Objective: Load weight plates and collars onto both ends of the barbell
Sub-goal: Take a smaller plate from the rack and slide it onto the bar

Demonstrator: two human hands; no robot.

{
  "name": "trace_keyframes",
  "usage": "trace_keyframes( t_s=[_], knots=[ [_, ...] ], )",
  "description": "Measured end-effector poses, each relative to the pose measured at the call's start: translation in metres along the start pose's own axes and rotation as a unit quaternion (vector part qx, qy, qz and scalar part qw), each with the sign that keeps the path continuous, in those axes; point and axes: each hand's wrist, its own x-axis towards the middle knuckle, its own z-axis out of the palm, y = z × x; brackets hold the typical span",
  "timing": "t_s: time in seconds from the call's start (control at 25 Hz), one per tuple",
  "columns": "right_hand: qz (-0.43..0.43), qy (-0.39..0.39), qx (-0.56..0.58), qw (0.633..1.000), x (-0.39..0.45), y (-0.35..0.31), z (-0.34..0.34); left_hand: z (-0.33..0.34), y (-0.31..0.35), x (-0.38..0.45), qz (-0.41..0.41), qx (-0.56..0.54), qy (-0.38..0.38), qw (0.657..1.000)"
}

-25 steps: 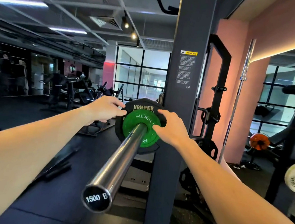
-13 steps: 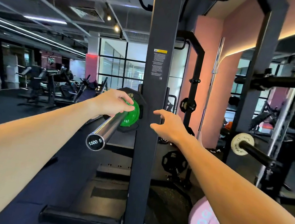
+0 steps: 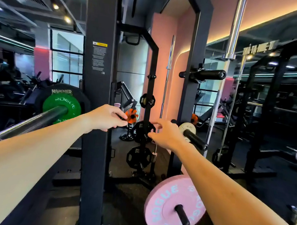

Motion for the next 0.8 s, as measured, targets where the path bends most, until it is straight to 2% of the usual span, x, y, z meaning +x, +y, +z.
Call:
trace_keyframes(
  t_s=[0.2,0.36,0.56,0.8],
  knots=[
    [0.023,-0.01,-0.039,0.999,0.019,0.107,-0.049,0.092,0.039,0.075,-0.001,-0.013,-0.038,0.999],
    [0.038,-0.01,-0.028,0.999,0.05,0.187,-0.081,0.161,0.057,0.133,-0.005,-0.019,-0.048,0.999],
    [0.046,-0.043,-0.037,0.997,0.091,0.251,-0.082,0.205,0.061,0.186,-0.034,-0.025,-0.051,0.998],
    [0.054,-0.043,-0.023,0.997,0.133,0.308,-0.062,0.243,0.056,0.261,-0.043,-0.029,-0.066,0.997]
  ],
)
